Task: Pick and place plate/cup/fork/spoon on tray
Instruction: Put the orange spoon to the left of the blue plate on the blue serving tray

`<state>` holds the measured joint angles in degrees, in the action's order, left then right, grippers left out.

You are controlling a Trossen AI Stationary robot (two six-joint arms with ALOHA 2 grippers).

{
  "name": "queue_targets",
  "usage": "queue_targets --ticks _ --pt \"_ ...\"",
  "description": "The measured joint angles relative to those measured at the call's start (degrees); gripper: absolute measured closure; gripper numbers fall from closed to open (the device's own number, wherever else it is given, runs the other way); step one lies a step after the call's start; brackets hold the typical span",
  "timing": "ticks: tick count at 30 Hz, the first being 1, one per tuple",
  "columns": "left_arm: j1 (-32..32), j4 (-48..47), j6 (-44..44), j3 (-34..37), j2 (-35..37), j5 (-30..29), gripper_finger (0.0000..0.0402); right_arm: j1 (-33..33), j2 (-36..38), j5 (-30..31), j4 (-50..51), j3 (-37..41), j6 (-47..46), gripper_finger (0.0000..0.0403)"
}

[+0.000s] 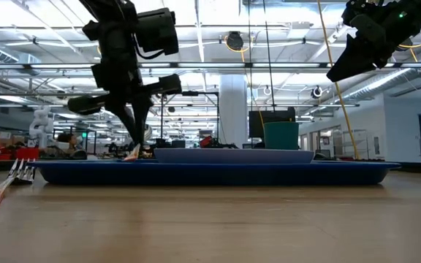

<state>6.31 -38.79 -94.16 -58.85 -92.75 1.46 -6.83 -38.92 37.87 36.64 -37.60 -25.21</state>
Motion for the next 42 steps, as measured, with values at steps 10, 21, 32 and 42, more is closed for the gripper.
queue_targets --ticks 10,21,32,42 --pt "1.6 -0.6 -1.7 0.0 0.0 -0.1 0.0393 0.0 0.0 0.0 0.0 0.0 0.0 0.0243" --pt "2.8 -0.4 -4.6 0.0 -4.5 2.0 0.0390 0.0 0.0 0.9 0.0 0.0 0.4 0.0243" --pt "2.8 1.8 -6.2 0.0 -5.7 2.2 0.0386 0.0 0.0 1.3 0.0 0.0 0.6 0.0243" --pt "2.8 1.8 -4.3 0.0 -5.7 3.1 0.0370 0.0 0.0 1.2 0.0 0.0 0.6 0.0243"
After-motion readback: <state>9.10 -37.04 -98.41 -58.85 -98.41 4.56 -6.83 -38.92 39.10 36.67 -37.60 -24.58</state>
